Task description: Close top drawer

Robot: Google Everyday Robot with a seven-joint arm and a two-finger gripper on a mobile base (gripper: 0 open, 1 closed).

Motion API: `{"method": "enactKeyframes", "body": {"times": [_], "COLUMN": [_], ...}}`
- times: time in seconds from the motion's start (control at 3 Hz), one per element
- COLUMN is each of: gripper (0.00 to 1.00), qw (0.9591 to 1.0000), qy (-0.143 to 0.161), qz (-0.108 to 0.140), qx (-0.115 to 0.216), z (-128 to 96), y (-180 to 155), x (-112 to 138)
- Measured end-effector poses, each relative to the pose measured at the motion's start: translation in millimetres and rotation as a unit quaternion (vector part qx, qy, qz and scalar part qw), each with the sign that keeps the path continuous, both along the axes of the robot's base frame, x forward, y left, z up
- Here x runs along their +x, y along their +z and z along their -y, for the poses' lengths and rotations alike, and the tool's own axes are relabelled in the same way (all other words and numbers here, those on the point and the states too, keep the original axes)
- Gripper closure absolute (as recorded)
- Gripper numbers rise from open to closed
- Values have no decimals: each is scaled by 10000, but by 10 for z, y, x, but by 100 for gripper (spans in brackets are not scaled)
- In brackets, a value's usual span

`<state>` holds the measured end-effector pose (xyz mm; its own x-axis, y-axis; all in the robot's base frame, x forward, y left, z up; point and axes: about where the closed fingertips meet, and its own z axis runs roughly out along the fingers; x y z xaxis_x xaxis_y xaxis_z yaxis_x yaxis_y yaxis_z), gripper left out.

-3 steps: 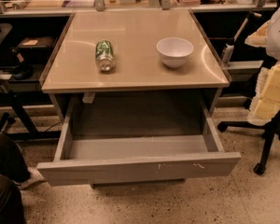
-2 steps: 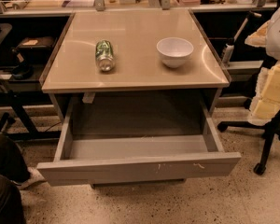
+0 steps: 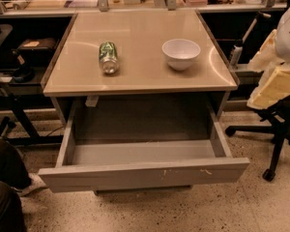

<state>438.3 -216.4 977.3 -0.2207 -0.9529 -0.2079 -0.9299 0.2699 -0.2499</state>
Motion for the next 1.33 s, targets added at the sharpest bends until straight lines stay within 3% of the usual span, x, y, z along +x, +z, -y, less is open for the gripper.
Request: {"method": "enactKeyframes", "body": {"times": [0.67,1.0,1.33], "gripper": [88,100,100], "qw": [10000,10000,9998], "qy": [0,0,70], "qz": [0,0,-157], "qx": [0,0,76], "z": [0,0,-113], "y": [0,0,-249], "x": [0,0,-82]}}
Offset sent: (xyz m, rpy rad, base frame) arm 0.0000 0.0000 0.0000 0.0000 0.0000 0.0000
